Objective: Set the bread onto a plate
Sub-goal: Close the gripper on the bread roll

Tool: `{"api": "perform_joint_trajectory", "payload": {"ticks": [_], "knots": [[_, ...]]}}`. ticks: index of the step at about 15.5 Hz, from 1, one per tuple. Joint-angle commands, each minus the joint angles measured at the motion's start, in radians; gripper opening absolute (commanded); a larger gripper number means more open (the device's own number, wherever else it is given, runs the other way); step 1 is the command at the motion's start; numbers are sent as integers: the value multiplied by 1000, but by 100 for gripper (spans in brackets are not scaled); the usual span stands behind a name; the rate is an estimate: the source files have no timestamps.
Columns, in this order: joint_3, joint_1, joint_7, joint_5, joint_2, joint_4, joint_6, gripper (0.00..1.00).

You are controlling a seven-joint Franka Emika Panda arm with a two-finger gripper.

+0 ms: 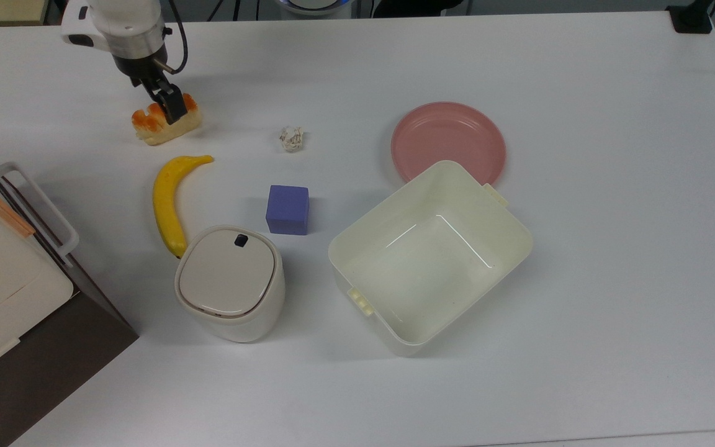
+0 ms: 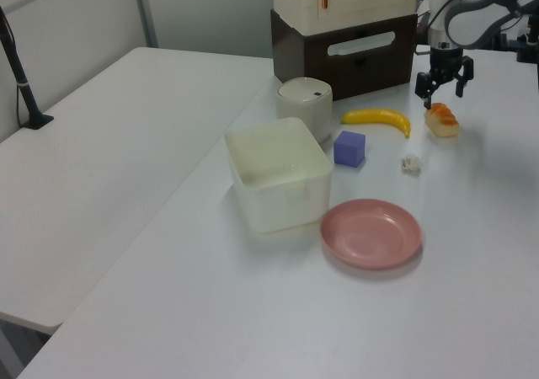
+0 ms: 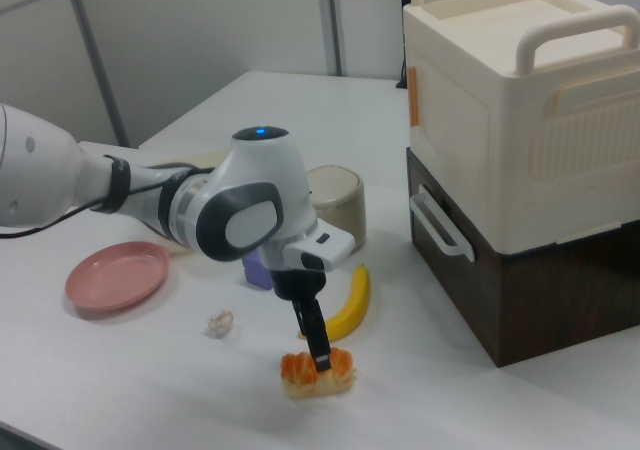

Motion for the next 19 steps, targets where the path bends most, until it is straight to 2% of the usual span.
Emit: {"api": "perform_joint_trajectory", "payload": {"ticks": [1, 9, 10, 11, 12, 13, 15, 17, 19], "knots": [[-17, -11, -5, -47, -28, -86, 97, 100], [-17, -20, -16, -66, 10, -91, 135, 100], [-15, -19, -16, -66, 15, -91, 141, 95], [-15, -17, -16, -67, 19, -91, 143, 80], [-15, -17, -17, -67, 22, -88, 153, 48], [-15, -17, -19, -67, 25, -88, 173, 28], [-14, -13, -20, -76, 48, -86, 196, 0], [-12, -11, -28, -124, 50, -86, 198, 0], [-12, -10, -39, -138, 52, -86, 210, 0]]}}
